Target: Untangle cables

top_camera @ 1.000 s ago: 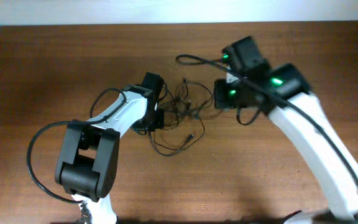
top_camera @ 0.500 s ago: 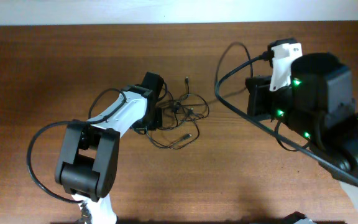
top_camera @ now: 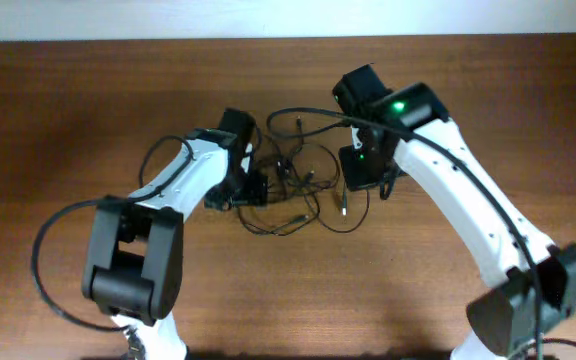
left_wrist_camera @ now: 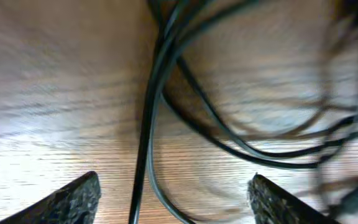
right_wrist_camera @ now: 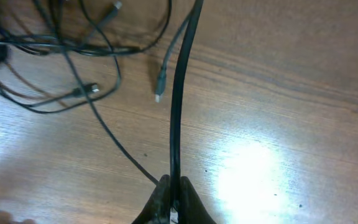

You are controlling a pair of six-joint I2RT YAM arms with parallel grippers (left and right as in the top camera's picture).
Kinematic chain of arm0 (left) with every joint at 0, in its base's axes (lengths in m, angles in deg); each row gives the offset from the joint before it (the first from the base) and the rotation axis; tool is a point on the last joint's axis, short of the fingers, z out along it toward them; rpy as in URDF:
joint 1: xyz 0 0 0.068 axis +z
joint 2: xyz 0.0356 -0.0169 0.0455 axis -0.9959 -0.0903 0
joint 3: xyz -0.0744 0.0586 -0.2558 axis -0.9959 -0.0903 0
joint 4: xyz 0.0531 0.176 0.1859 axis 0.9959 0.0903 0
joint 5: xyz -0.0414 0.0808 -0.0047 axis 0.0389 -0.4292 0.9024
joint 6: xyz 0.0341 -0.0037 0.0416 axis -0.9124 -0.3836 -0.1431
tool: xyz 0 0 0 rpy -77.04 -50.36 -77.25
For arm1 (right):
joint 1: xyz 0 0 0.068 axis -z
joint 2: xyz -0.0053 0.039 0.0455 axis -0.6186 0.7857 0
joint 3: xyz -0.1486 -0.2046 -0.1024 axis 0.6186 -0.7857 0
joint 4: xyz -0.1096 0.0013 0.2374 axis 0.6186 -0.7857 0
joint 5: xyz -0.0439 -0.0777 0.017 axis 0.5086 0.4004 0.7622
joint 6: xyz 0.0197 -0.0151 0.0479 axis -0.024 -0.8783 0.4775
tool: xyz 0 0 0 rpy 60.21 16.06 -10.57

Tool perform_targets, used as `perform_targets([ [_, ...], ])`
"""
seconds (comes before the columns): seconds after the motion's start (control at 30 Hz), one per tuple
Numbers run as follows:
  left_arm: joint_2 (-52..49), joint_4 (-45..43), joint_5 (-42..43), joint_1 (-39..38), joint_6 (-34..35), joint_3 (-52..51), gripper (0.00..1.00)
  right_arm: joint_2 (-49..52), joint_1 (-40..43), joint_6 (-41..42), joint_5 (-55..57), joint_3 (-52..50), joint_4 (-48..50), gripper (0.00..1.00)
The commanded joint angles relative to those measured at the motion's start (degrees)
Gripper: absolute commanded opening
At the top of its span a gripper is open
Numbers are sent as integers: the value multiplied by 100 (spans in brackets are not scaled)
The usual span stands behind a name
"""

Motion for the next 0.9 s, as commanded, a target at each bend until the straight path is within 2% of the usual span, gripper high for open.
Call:
perform_targets([
  [0.0, 555, -55, 184, 170, -151, 258, 82, 295, 35, -39, 68, 17, -59, 4],
  [0.1, 570, -20, 184, 179, -157, 256, 82, 448, 46, -39, 68, 17, -83, 4],
  [0.17, 570, -66, 402, 146, -643, 289, 82, 452, 63, -33, 66, 2, -103, 4],
  [0.27, 570, -109, 883, 133, -859, 330, 82, 452, 264, 114, 66, -26, -195, 4],
  [0.33, 568, -122, 935, 42, -1451, 330, 82, 452, 529, 111, 66, -149, -271, 4],
  [0.37, 568, -90, 896, -9, -1781, 330, 86, 452, 664, 111, 66, -262, -269, 4],
  [0.4, 568, -103, 876, -11, -1858, 330, 85, 452, 785, 111, 66, -387, -236, 4],
  [0.47, 570, -105, 1419, -22, -2643, 330, 85, 452, 988, 111, 59, -621, -61, 4],
  [0.57, 570, -149, 1661, -22, -2789, 330, 87, 452, 1154, 109, -240, -850, 216, 4],
  [0.63, 570, -129, 1517, -57, -2903, 330, 85, 452, 1172, 109, -286, -863, 238, 4],
  [0.67, 570, -133, 1150, -70, -3080, 332, 84, 452, 1169, 109, -289, -863, 249, 4],
  [0.73, 586, -131, 1032, -70, -3259, 411, 71, 452, 1169, 109, -308, -866, 264, 4],
  [0.87, 715, 118, 1906, -149, -3755, 673, 74, 452, 1172, 109, -352, -866, 267, 5],
])
